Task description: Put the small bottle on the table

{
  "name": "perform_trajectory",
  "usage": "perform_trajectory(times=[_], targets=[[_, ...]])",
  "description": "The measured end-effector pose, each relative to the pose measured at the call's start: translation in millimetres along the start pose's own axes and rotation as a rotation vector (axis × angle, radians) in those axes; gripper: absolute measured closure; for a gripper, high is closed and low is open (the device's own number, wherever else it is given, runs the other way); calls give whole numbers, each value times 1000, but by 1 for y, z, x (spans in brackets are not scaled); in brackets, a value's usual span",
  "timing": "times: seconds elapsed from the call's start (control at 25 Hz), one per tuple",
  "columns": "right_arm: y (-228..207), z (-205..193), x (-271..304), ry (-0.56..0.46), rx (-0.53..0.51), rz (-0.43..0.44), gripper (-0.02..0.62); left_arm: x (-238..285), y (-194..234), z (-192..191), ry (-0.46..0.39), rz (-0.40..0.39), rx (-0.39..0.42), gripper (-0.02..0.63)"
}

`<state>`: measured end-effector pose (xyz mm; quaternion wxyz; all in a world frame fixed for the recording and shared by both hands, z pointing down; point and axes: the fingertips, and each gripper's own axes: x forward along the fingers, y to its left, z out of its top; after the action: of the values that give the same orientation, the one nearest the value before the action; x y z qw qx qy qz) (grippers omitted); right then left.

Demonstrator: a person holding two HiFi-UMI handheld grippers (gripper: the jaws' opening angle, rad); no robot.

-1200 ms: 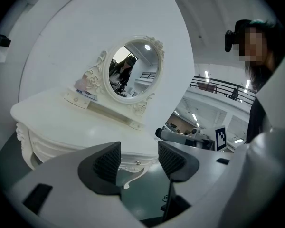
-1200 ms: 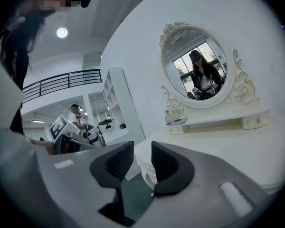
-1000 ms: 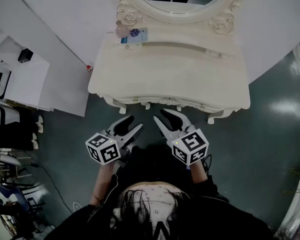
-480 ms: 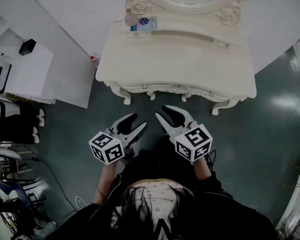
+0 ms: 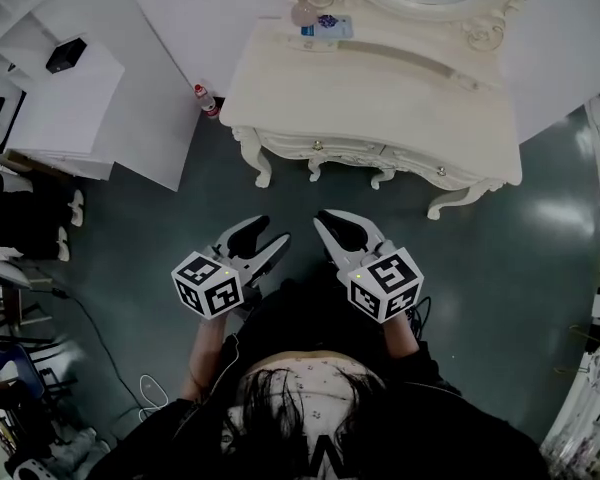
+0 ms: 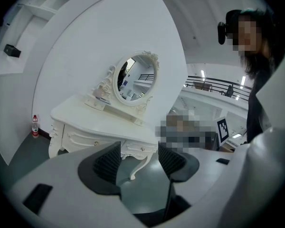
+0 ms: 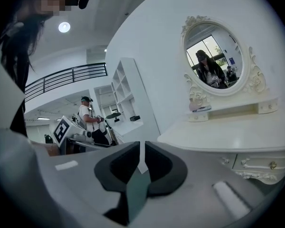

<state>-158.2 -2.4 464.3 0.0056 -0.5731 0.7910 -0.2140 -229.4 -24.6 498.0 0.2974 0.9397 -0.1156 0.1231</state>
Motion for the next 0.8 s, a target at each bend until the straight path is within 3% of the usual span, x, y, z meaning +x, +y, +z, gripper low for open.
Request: perform_trajectory(times=[0.36, 0.8], targets=[[53, -16, 2, 11, -60, -14, 575, -43, -3, -7, -17, -43, 33, 359], [77, -29, -3, 20, -107, -33, 577, -58, -12, -26, 13, -86, 54, 359]])
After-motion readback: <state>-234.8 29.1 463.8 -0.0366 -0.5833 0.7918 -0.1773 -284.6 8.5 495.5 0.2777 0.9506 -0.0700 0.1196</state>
